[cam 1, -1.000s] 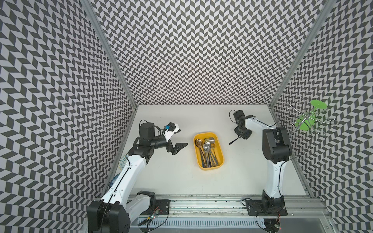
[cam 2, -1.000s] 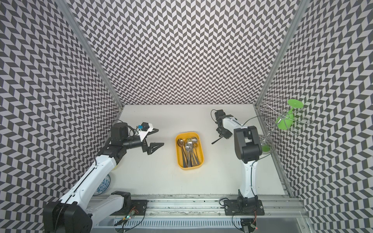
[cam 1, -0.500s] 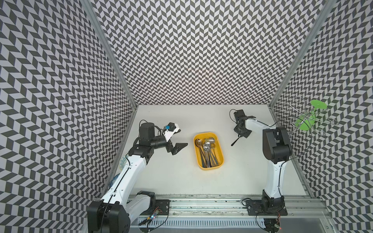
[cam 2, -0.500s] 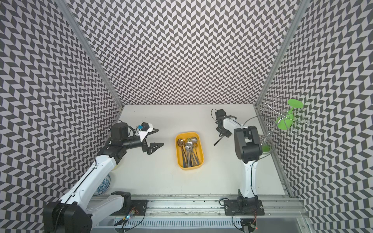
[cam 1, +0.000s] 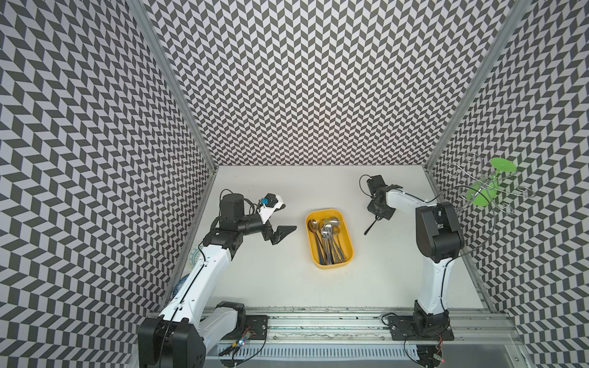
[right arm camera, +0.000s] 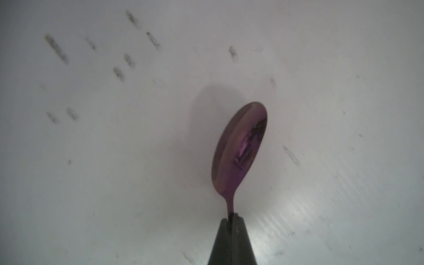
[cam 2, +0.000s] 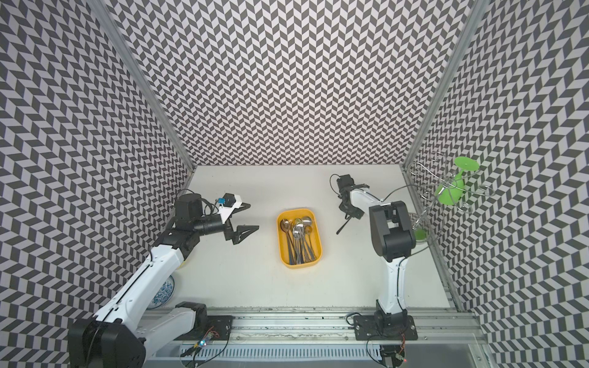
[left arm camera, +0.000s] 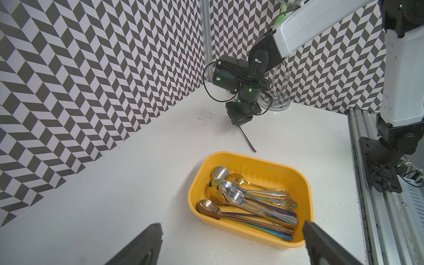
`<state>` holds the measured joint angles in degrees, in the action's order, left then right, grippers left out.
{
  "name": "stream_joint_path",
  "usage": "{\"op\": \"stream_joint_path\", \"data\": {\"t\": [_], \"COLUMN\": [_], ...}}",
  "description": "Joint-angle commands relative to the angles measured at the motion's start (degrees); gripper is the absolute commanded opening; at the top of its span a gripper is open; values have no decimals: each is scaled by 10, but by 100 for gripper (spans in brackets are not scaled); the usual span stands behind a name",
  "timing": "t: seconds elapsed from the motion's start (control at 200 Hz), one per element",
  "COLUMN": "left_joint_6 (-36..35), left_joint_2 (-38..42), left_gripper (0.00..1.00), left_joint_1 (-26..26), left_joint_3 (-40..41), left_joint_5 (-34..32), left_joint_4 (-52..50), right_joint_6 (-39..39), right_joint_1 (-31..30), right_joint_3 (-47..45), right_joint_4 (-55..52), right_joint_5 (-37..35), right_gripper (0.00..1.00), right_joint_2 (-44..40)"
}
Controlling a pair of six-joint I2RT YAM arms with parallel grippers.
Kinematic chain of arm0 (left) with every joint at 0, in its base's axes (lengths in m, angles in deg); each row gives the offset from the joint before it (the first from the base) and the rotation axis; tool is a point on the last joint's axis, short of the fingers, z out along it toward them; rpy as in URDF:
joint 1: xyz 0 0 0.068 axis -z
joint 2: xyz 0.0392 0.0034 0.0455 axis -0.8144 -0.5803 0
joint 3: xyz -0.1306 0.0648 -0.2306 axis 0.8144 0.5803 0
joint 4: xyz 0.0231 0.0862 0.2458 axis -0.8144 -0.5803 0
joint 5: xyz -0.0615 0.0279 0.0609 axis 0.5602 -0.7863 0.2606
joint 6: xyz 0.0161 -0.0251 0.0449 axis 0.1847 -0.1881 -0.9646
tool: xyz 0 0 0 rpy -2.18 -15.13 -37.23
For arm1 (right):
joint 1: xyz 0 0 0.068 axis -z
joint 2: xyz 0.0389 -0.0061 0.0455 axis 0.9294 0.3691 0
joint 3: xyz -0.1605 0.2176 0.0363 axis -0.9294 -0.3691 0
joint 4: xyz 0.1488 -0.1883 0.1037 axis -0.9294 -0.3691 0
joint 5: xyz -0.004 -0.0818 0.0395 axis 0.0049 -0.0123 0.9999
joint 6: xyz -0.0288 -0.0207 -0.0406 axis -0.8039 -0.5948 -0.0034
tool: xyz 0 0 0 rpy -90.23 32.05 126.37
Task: Put the spoon into the storage box
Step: Pick up the spoon from the center of the board, then place the spoon in the storage box.
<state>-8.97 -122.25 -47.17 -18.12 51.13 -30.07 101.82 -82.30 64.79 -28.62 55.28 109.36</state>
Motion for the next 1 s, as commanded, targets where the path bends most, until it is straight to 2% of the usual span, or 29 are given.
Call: {"op": "stream_joint_path", "data": {"t": [0.0, 0.401, 0.611, 0.851, 0.996], "left_joint_6": [-3, 3, 7, 9, 9], "left_joint_2": [7, 8, 10, 6, 1], "left_gripper": [100, 100, 99, 99, 100], "left_joint_1": [-2, -3, -7, -10, -12], "left_joint_3": [1, 6, 5, 5, -5], "left_joint_5": [6, 11, 13, 14, 13], "left_joint_4": [-2, 8, 10, 11, 3], "right_joint_6": [-27, -92, -117, -120, -113], "right_joint_1": [-25, -118, -170, -252, -302], "right_joint_3": [-13, -53, -34, 16, 50], "right_joint_4": [-15, -32, -62, -117, -154], "right_joint_5": [-20, -65, -100, -154, -162], "right_gripper": [0, 0, 0, 0, 0], "right_joint_2": [-54, -175, -218, -226, -229]}}
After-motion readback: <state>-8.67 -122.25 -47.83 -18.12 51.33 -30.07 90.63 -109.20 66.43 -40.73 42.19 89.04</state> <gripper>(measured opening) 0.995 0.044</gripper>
